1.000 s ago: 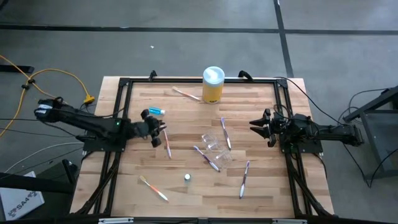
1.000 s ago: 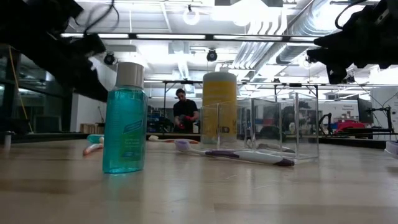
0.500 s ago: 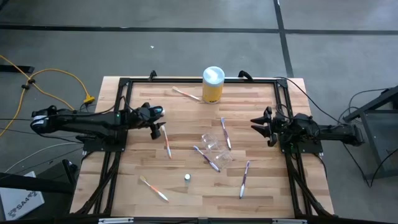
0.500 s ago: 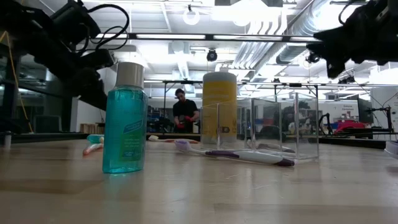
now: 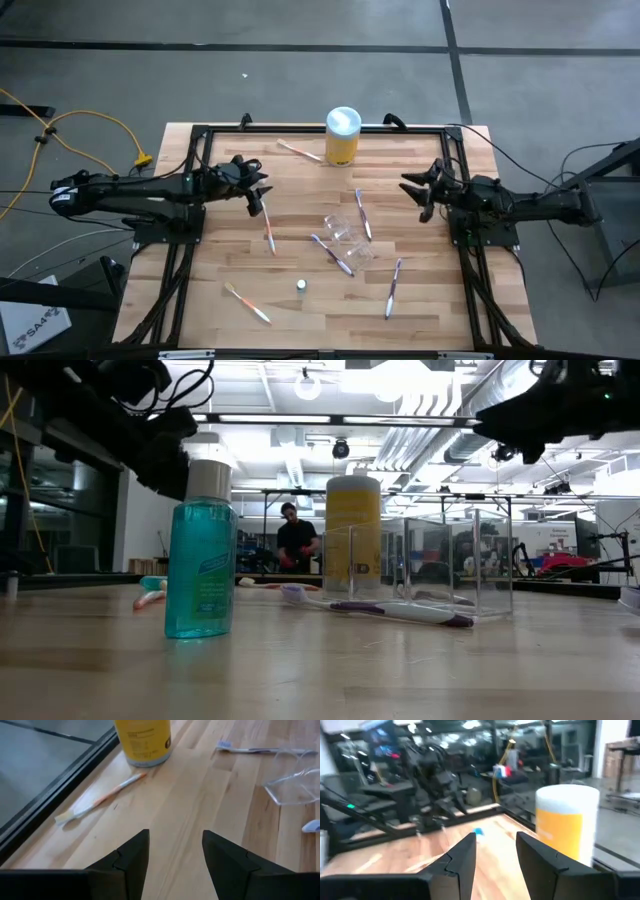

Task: Pick & Place toothbrushing station
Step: Put the top mouthwash into the transparent organizer

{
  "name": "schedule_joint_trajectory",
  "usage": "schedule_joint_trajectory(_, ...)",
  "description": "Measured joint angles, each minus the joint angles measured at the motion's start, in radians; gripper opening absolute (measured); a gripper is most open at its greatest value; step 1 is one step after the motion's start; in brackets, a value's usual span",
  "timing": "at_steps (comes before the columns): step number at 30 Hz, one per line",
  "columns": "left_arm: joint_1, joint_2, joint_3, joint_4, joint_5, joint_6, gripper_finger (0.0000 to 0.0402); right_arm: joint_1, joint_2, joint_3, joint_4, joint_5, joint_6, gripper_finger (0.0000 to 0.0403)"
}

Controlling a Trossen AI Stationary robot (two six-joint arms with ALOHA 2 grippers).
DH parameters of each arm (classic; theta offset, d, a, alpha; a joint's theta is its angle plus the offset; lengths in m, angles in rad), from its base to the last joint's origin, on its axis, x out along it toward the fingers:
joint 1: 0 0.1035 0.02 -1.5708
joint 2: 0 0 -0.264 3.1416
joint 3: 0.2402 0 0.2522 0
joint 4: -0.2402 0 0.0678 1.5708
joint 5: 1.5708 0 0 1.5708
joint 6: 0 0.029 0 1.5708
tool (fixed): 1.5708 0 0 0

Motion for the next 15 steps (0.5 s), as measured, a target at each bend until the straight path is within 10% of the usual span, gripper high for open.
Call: schedule_joint_trajectory(15,0.035,0.0,0.007,-0.21,0.014,0.029,0.0178,-0.001,0.442,0.242,-0.064,-0.09,-0.035,0.0132)
